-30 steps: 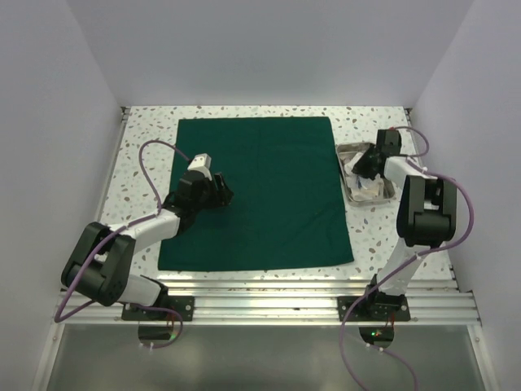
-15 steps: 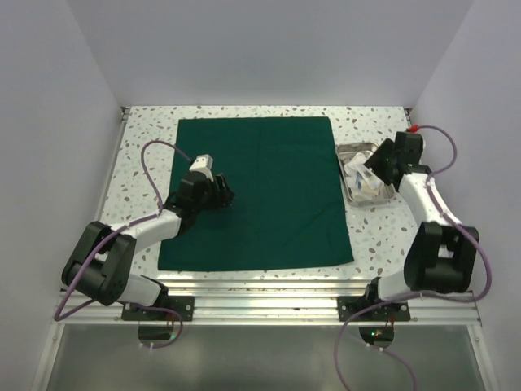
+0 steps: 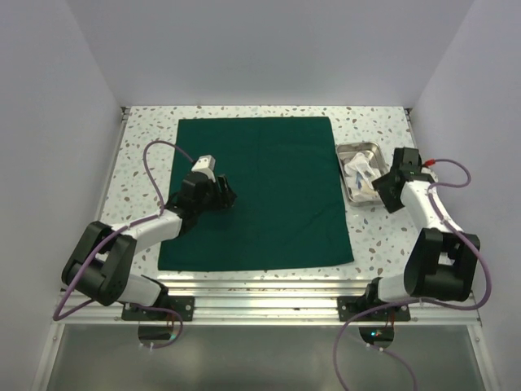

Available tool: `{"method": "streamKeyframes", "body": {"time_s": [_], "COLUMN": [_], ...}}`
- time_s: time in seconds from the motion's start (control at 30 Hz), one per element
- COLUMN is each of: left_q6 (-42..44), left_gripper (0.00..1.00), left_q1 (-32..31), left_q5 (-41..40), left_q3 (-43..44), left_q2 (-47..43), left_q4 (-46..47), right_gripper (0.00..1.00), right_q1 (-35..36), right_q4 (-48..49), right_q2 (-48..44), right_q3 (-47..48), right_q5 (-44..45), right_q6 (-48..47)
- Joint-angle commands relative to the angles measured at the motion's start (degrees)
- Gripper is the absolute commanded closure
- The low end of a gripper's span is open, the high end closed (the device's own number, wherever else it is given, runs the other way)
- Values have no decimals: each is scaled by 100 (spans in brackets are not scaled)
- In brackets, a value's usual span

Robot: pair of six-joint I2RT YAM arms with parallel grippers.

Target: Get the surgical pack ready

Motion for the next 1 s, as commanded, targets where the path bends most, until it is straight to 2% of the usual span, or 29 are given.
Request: {"method": "streamKeyframes", "body": {"time_s": [0.0, 0.13, 0.5, 0.6, 0.63, 0.67, 0.7, 0.73, 0.77, 0.97], "left_q6": [-40, -31, -5, 4, 4, 4, 12, 4, 4, 13], "left_gripper": [36, 36, 36, 36, 36, 36, 36, 36, 36, 36], "left_q1": [-32, -32, -32, -32, -32, -32, -32, -32, -32, -32], "left_q5": [-74, -100, -162, -188, -205, -214, -232, -241, -258, -355], "left_q3": [142, 151, 177, 169, 177, 177, 177, 186, 186, 230], "left_q2": [-85, -68, -85, -86, -86, -86, -77, -85, -86, -42], "left_q4": [176, 167, 105, 96, 96, 70, 70, 61, 53, -44], "right_gripper": [38, 46, 49, 62, 70, 74, 81, 96, 100, 100], "right_q1": [12, 12, 12, 12, 12, 12, 12, 12, 12, 12], "right_q4": [19, 249, 671, 741, 741, 759, 794, 750, 706, 548], "right_q2": [166, 429, 1080, 1256, 1274, 1291, 1283, 1222, 1143, 510], "right_q3": [-101, -207, -119, -101, -145, -171, -198, -250, -285, -356], "right_q5": [174, 147, 156, 121, 121, 129, 129, 164, 191, 481], "right_q6": [712, 1090, 1284, 1406, 1433, 1477, 1512, 1556, 1591, 1600]}}
